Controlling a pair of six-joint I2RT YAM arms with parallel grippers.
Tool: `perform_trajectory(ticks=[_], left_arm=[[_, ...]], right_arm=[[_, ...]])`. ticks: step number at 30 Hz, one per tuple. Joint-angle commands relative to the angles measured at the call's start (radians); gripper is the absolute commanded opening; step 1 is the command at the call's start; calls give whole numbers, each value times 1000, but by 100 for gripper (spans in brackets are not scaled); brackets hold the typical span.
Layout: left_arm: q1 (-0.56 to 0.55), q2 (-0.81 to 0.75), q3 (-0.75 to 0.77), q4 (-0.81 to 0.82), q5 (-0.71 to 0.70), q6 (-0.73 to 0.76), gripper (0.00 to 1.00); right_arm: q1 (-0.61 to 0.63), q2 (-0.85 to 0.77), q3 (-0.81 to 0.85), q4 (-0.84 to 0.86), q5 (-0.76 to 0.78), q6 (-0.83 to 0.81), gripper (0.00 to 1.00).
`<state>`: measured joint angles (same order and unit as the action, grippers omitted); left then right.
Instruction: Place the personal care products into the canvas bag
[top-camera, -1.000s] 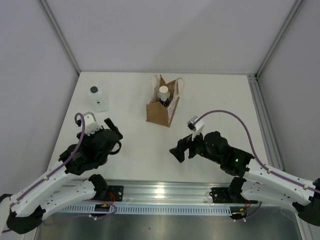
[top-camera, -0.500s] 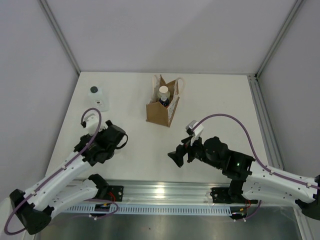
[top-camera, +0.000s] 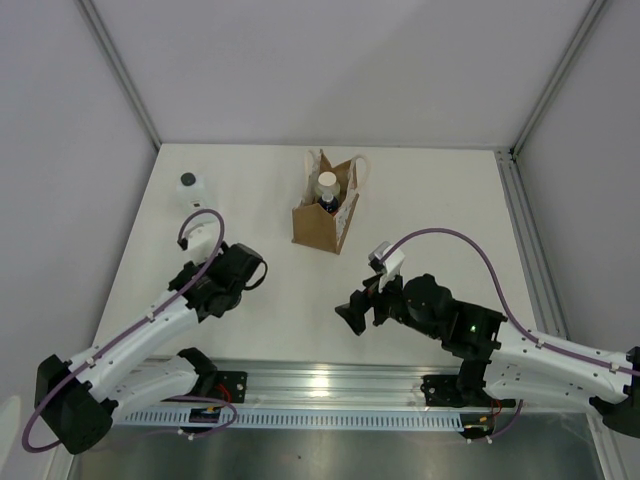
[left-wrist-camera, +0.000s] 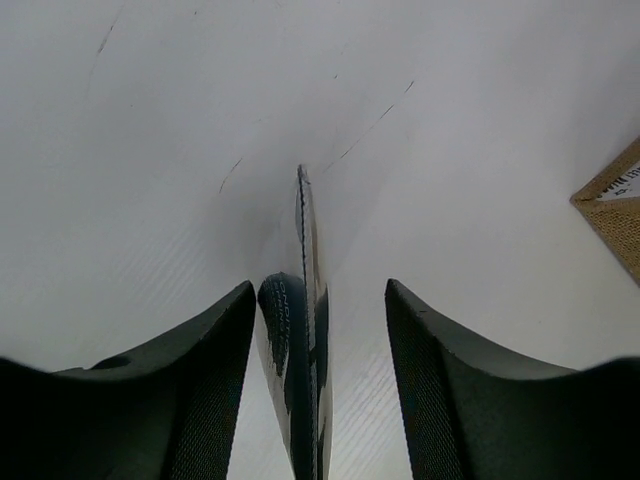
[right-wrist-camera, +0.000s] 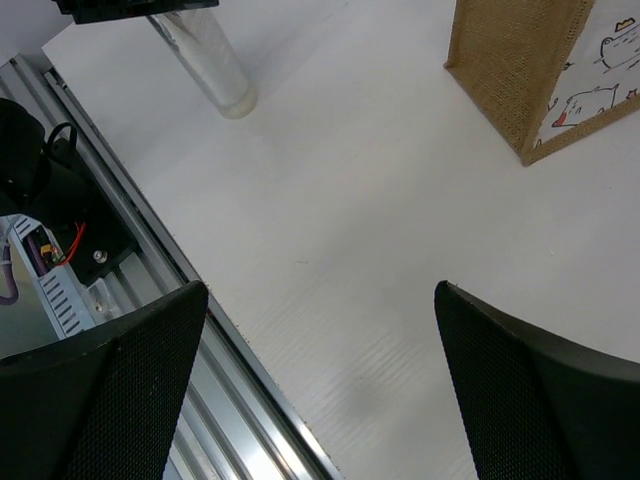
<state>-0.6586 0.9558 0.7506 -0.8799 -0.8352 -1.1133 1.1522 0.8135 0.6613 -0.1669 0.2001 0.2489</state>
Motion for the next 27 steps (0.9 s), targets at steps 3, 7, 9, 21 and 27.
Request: perform_trajectory(ticks=[3,7,9,21,27], left_arm=[[13,4,-20,55,-22,17,55],[16,29,-27,64,-30,27,45],[16,32,-23,58,-42,35,36],[8,-55,-37,163,-3,232,0],[-78,-103,-40,363,108,527,0]], right_arm=[[18,6,23,9,22,-19,99],[23,6,24,6,32,-20,99],[24,6,24,9,32,-22,100],[30,32,29,10,39,-30,99],[34,41,29,12,56,-31,99]])
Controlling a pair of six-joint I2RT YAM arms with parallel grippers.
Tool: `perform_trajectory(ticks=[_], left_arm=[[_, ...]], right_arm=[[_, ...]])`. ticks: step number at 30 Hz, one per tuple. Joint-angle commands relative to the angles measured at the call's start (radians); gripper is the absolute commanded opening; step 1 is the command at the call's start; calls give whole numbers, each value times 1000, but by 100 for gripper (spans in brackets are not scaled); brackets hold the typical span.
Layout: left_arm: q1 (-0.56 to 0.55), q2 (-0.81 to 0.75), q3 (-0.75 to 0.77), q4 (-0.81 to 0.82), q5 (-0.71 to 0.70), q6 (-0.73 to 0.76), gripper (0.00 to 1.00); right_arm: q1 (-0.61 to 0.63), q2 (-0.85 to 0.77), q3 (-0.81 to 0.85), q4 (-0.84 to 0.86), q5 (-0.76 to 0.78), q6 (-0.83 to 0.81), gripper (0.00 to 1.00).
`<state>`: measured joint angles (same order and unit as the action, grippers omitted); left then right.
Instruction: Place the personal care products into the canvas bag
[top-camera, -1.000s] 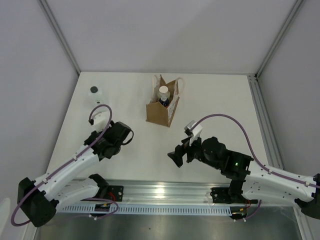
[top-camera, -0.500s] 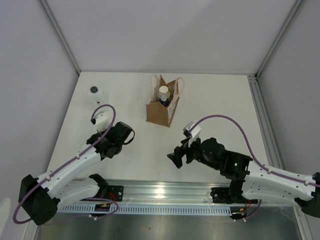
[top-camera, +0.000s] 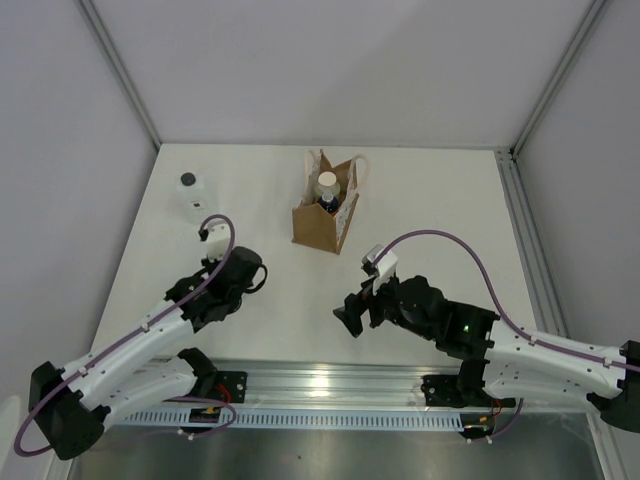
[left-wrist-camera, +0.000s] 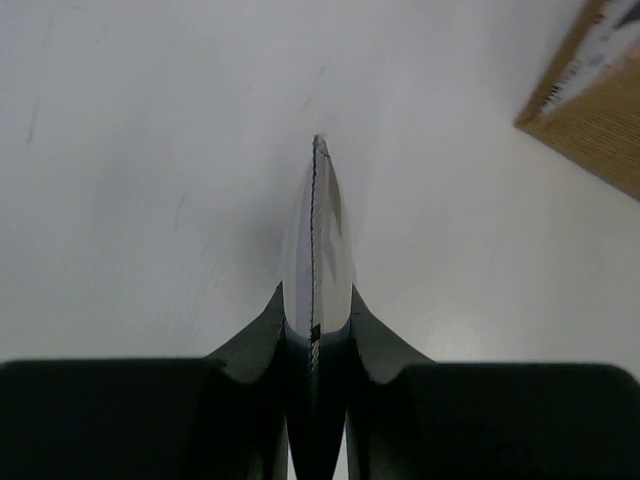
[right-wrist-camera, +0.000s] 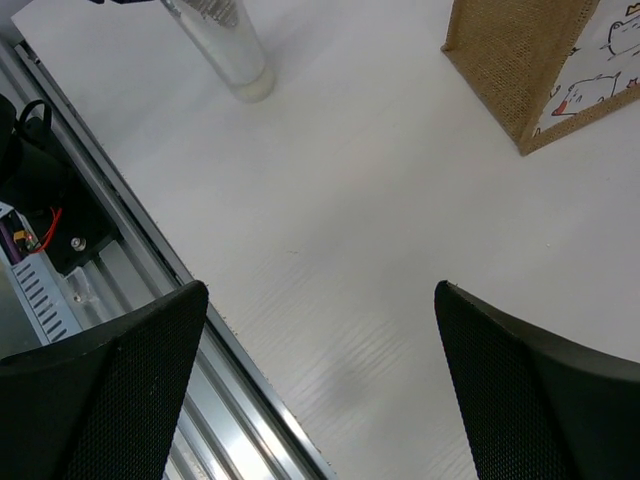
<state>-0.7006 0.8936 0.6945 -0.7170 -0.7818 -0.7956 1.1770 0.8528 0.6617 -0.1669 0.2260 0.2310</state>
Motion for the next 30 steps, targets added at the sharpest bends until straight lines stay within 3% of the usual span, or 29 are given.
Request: perform_trajectory(ticks=[1,6,11,17,30], left_arm=[[-59,-47,22,230,117,245,0],[-114,-91,46,338,193,352,0],[-115,-166,56,402,381,404,0],[-117,-164,166,452,496,458,0],[-116,94,454,565,455,614,0]], right_arm=[[9,0,29,12,35,-13,99],[10,-4,27,10,52,-13,99],[10,-11,27,10,61,-12,99],[12,-50,23,1,99,-1,99],[12,-244,-20,-3,263,45,99]])
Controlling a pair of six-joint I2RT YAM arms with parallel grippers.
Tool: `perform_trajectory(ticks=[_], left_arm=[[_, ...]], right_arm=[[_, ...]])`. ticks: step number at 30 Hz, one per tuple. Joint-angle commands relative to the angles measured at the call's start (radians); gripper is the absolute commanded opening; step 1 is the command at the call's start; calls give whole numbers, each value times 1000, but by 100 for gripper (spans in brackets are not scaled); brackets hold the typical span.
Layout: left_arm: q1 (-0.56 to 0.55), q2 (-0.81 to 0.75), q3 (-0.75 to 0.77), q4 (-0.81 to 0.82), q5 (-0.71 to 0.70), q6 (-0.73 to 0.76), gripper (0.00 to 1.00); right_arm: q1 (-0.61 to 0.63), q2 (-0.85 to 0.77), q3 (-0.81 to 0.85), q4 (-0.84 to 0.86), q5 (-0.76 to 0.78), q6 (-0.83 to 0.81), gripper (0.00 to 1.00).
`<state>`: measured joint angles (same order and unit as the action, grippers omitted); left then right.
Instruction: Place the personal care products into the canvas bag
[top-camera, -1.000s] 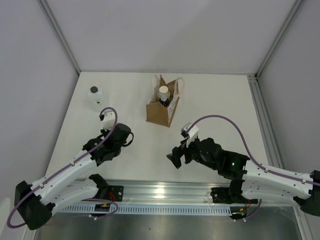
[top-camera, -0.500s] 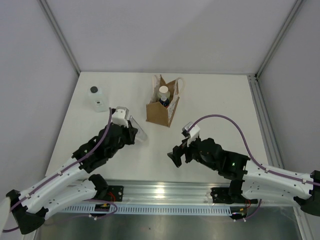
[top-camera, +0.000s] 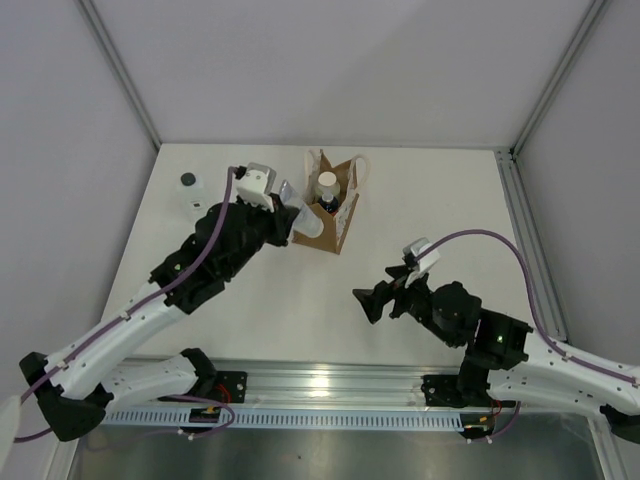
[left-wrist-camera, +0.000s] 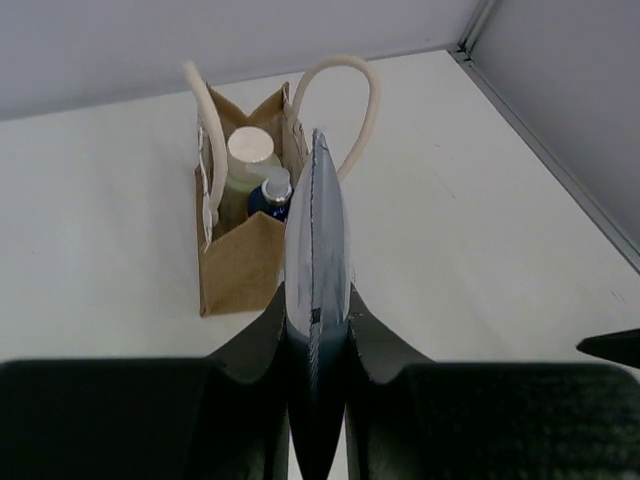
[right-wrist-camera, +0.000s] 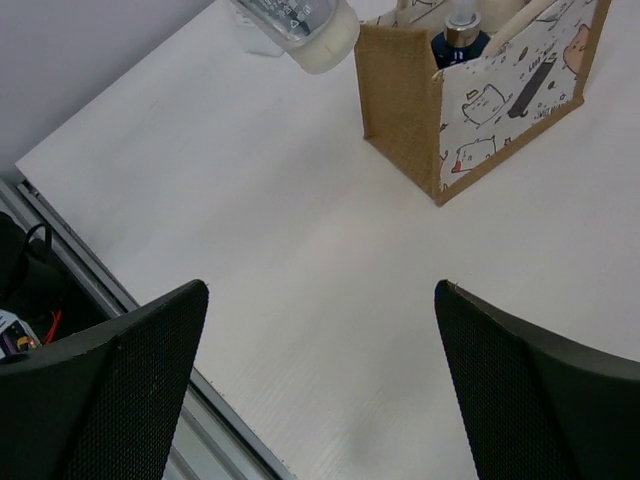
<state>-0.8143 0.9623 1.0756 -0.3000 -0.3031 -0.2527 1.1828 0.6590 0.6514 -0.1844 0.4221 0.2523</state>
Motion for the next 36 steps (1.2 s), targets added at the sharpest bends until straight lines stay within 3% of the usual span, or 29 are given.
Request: perform_trajectory(ticks=[1,16,28,36], left_arm=[[-2,35,75,169,-39,94,0],[23,312,216,441,-162,319,0],[107,529,270,529,-235,380,0],[113,607,268,507,-183,368,0]], right_arm=[[6,-77,-24,25,73,25,99],[8,-90,-30,28,76,21,99],[6,-98,-22,17,29,28,99],[6,-105,-19,16,4,33,99]])
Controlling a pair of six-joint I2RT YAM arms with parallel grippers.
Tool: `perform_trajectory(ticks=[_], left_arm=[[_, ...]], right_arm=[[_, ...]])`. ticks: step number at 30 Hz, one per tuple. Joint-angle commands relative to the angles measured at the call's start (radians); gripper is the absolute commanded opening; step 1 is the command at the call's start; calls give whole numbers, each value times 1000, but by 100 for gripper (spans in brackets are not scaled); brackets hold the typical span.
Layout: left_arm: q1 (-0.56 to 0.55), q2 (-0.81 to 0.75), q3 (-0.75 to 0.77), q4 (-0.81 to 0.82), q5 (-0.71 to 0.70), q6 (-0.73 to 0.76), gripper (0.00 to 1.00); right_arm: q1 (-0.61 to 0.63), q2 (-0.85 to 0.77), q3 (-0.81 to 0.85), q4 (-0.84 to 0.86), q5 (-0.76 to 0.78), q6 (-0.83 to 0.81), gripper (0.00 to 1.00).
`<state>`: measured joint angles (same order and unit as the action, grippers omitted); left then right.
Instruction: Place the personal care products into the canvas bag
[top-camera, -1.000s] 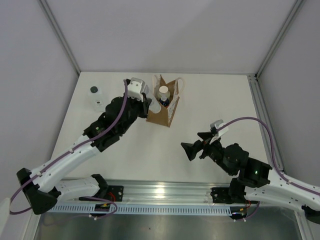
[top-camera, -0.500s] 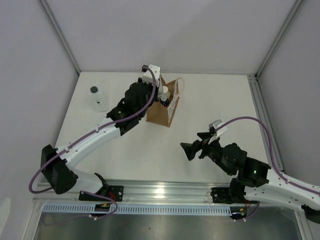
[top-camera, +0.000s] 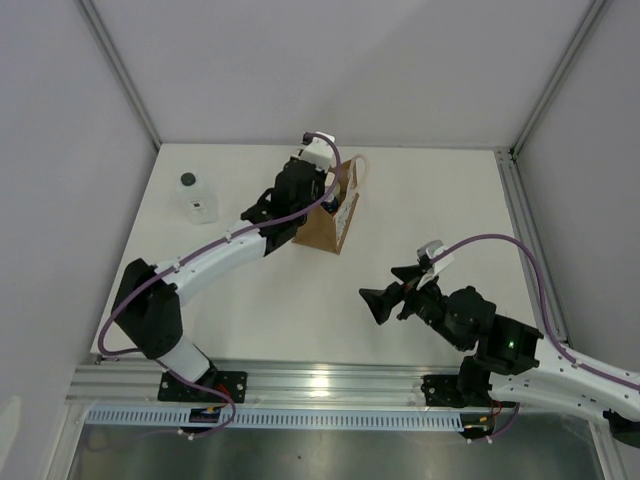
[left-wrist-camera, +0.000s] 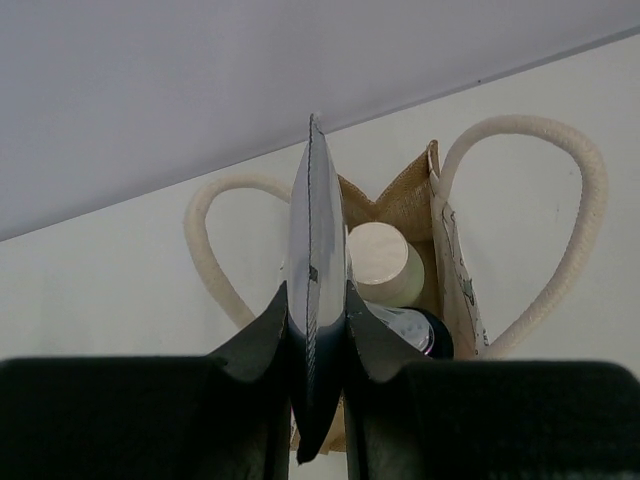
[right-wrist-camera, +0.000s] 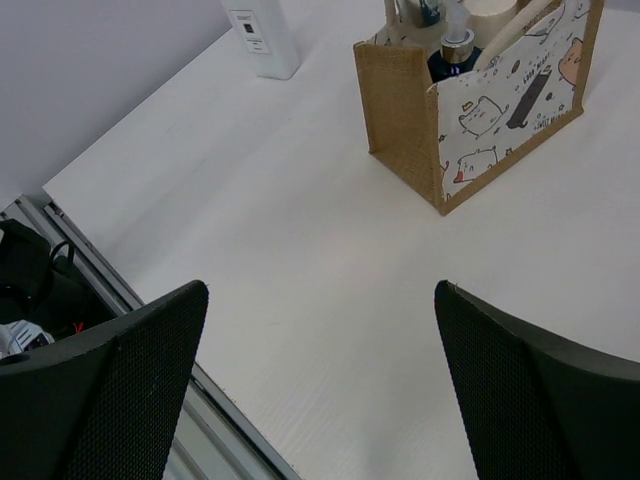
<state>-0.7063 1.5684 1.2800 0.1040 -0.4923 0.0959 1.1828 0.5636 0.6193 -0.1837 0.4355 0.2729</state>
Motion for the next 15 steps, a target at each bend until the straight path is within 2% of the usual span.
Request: perform_trajectory(ticks=[1,8,12,15], left_arm=[[5,5,64,86,12,12,0],[28,31,74,22,55,-24,0],[86,59,123,-96,142,-145,0],[97,108,171,-159,126,-134,0]], right_arm=[[6,-11,13,15,-11,12,99],[6,-4,14,15,-32,14,99],[6,-1,16,16,-37,17,99],[6,-1,16,16,-49,20,99]])
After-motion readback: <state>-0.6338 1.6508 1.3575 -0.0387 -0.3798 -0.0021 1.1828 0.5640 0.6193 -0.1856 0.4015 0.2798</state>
